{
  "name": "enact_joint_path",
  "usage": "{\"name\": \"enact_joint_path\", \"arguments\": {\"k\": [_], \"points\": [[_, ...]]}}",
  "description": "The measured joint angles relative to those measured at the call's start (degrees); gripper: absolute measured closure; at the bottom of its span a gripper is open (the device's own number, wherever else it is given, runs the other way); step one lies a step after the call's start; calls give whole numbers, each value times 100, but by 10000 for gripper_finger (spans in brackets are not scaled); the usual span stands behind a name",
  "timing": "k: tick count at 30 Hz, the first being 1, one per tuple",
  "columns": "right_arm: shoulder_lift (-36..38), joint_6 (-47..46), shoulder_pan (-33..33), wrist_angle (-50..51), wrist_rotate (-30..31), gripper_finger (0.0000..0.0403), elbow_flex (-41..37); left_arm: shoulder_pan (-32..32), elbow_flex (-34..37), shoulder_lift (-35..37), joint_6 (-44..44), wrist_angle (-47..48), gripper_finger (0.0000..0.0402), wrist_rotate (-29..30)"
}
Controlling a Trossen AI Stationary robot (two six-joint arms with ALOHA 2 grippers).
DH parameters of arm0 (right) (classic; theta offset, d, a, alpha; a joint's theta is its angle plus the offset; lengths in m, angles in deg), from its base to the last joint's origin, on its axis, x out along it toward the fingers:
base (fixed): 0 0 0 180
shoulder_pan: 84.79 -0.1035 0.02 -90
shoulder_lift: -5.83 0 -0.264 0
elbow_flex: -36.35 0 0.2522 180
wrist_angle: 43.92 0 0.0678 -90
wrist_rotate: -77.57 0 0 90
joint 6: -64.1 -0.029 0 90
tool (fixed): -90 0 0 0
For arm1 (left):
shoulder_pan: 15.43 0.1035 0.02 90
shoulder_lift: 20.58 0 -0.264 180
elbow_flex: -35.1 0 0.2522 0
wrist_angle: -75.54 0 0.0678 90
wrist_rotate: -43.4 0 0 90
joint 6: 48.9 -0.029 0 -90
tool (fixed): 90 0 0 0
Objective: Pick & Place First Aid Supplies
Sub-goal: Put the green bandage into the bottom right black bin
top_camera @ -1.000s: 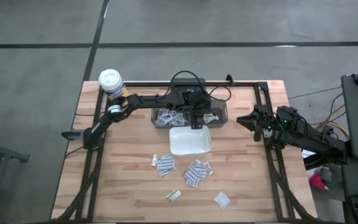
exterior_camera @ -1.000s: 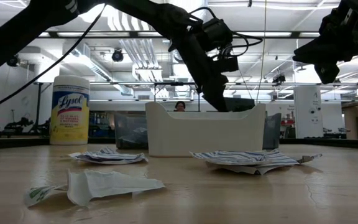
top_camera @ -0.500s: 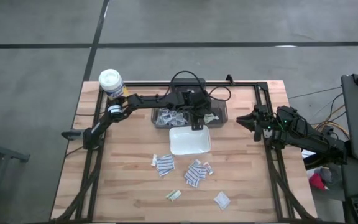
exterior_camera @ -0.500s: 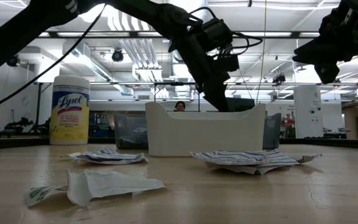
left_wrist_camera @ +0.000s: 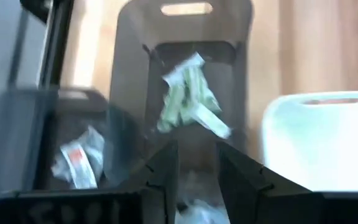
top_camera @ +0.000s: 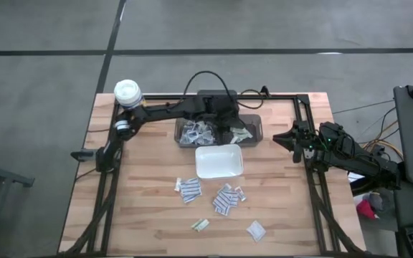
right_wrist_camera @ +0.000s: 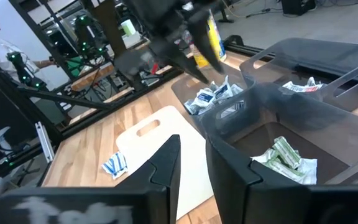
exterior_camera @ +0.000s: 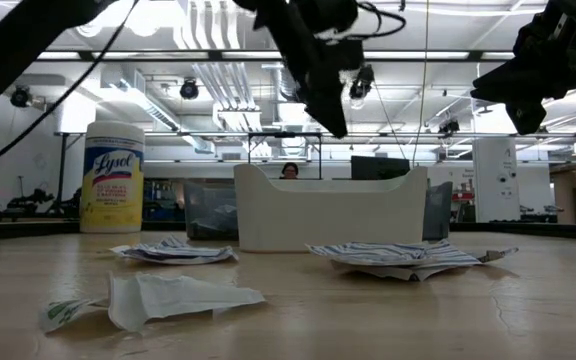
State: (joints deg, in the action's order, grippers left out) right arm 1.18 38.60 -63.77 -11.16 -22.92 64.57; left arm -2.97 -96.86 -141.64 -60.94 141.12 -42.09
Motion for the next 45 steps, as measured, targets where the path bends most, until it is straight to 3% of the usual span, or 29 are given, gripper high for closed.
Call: {"name": "enact_joint_path", "arguments": {"k": [9,19,39,45], "points": [[0,0,0,-7,5,332,0,-363,17,570,2397,1916,303,-73],[0,1,0,0,2,318,0,-991,120,567,4900,3745,302,-70],[0,-2,0,2,-1,331,0,-2701,1653,599,5585,3819,307,-92],[0,-2,0,2,-1,321,0,-3217,2166,891,5580,3384,307,356]]}}
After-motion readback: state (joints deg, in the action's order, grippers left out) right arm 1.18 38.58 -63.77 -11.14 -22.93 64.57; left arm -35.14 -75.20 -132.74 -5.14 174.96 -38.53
